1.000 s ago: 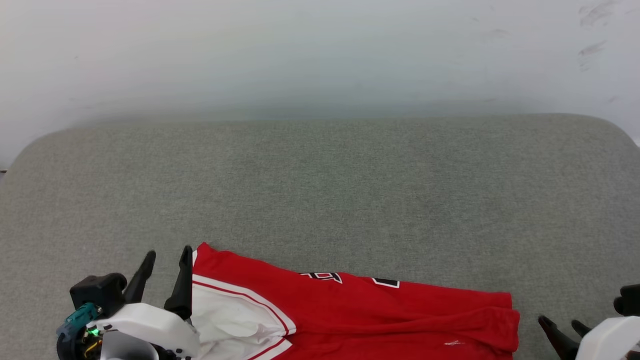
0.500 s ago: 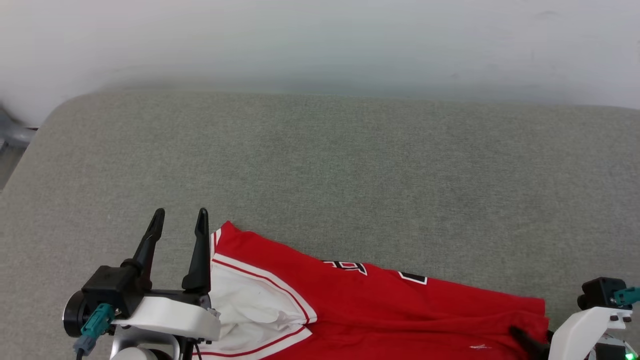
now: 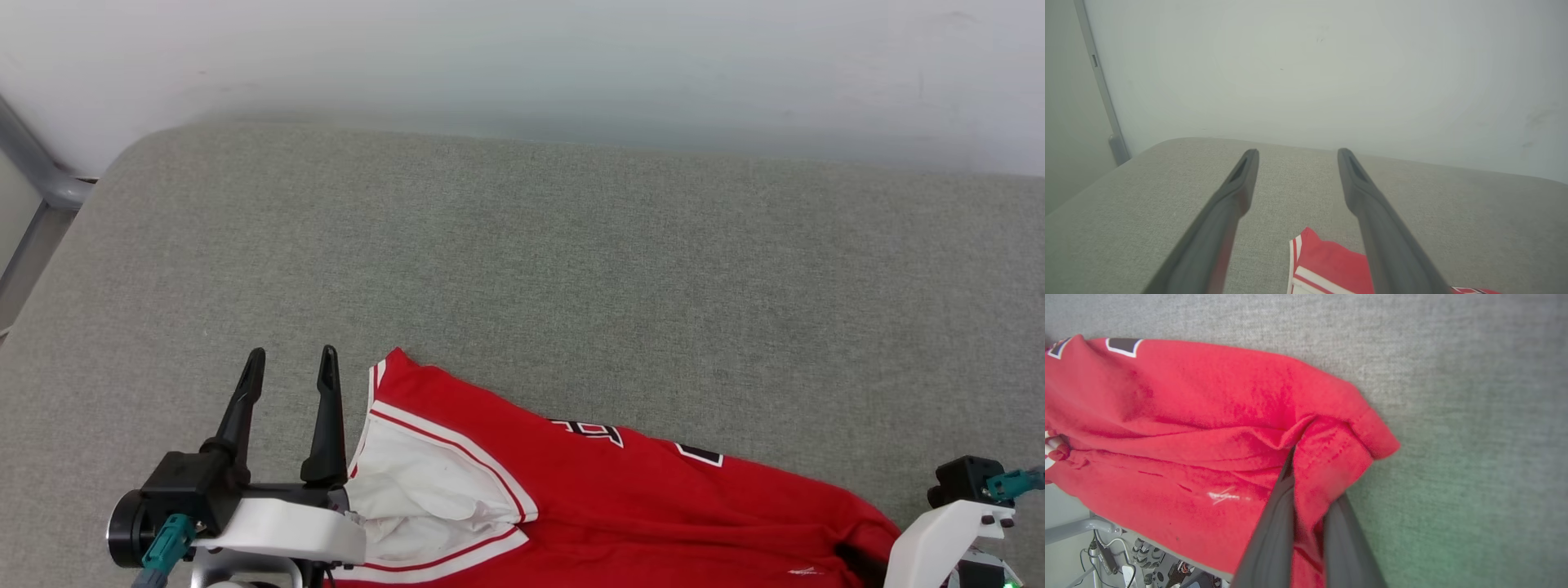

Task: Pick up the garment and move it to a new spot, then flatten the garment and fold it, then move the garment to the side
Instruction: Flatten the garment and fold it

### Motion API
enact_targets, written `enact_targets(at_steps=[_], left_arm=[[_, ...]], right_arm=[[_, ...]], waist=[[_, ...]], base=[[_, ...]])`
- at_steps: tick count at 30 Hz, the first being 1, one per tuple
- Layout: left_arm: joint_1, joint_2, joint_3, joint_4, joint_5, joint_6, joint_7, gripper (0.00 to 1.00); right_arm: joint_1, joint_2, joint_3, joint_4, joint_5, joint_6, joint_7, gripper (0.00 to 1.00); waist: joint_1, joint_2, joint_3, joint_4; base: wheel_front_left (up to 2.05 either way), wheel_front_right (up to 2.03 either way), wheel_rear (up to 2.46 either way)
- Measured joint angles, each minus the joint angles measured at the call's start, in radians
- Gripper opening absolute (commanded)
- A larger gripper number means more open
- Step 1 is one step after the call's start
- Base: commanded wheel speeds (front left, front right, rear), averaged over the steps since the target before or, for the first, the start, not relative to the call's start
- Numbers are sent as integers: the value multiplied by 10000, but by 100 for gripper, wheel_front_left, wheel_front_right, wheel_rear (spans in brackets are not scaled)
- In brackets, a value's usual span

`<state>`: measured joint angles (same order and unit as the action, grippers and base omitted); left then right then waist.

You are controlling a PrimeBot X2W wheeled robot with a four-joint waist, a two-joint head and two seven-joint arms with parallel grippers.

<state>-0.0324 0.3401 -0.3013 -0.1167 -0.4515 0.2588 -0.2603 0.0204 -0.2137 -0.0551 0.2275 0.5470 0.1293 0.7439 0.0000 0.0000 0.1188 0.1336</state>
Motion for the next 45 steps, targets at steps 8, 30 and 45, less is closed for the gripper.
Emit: enact_targets(at_steps=[8,30,45], left_arm=[[303,-240,414,360,255,-303,0,100],[695,-102,428,976,288,-476,65,100],[693,-36,242,957,245,-533,244,100]], right_arm=[[-56,-134,69,-527,-90,17,-174,0],[33,-531,-2715,-1446,-403,17,1032,0],[64,1561,-2073,-2063,4533,17,2510,0]], waist=[[0,0,-214,-160],[0,0,-987,-1545],[0,0,-1156,-1107]], base=[[0,0,0],[0,0,0],[0,0,0]])
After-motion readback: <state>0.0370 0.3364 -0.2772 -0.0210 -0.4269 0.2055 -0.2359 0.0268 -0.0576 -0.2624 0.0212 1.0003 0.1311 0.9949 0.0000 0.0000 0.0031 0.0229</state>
